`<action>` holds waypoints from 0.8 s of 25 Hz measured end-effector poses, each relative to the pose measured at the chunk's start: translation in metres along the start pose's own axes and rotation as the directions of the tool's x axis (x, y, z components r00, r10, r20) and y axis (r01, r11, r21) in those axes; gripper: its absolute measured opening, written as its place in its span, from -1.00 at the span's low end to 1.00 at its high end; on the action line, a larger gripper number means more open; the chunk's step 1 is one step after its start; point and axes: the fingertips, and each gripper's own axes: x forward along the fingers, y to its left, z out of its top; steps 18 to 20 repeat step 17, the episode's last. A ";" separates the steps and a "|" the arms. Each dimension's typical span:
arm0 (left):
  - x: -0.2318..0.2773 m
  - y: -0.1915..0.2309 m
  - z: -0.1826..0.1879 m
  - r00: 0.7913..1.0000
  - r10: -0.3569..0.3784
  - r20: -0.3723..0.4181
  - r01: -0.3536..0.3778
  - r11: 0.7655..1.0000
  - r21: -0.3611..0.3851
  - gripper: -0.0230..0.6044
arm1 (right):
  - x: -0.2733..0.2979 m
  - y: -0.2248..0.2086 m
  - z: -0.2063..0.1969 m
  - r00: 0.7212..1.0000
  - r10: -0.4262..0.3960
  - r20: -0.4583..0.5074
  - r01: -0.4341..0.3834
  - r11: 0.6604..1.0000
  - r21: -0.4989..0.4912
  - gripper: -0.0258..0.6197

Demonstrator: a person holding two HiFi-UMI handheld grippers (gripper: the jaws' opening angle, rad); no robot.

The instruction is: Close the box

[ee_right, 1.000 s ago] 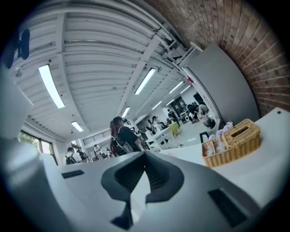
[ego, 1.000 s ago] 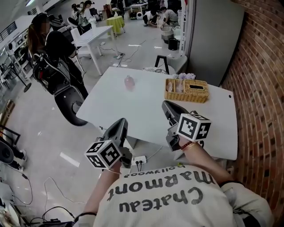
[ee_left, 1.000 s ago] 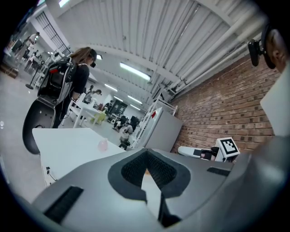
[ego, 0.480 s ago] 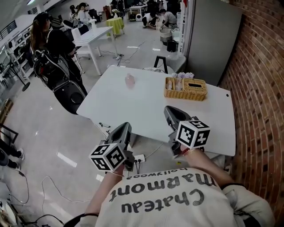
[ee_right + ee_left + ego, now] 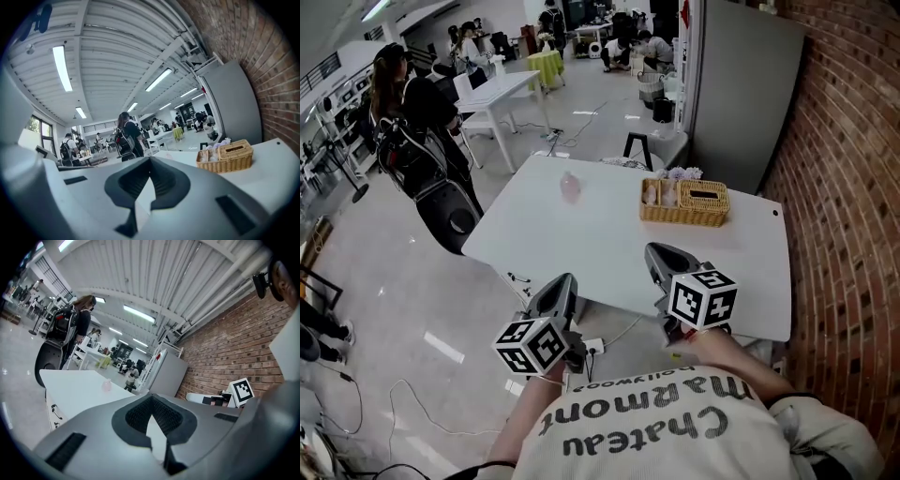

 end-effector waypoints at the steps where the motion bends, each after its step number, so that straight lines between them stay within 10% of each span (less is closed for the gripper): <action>1: 0.001 -0.004 -0.002 1.000 0.004 0.000 -0.004 1.000 -0.002 -0.93 | -0.003 -0.004 0.000 1.000 -0.002 -0.007 0.002 1.000 -0.005 -0.91; 20: 0.015 -0.038 -0.042 0.999 0.016 -0.043 -0.017 1.000 -0.024 -0.93 | -0.033 -0.047 -0.019 0.998 -0.020 -0.054 0.022 0.999 0.038 -0.91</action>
